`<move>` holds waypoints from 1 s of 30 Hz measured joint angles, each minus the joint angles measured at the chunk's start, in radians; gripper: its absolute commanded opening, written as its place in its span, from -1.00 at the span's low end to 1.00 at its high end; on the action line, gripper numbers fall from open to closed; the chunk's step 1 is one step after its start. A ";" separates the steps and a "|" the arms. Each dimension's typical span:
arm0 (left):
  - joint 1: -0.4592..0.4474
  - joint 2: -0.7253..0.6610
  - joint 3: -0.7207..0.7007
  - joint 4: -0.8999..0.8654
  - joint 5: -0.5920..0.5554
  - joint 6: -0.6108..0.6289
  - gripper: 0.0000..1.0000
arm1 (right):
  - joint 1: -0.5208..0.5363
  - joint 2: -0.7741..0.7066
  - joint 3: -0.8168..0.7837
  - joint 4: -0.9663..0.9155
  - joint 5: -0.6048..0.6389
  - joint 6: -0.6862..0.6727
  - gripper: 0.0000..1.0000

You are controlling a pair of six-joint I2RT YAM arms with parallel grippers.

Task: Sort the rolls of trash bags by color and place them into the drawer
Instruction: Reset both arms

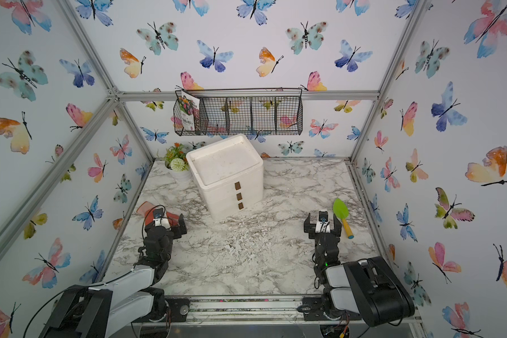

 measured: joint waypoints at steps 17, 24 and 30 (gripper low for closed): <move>0.133 0.346 0.063 0.352 0.245 0.040 0.97 | -0.102 0.203 0.219 -0.027 -0.269 0.025 0.98; 0.135 0.344 0.076 0.336 0.273 0.040 0.97 | -0.108 0.203 0.222 -0.085 -0.267 0.040 0.98; 0.135 0.343 0.080 0.315 0.278 0.040 0.97 | -0.109 0.203 0.229 -0.106 -0.249 0.056 0.98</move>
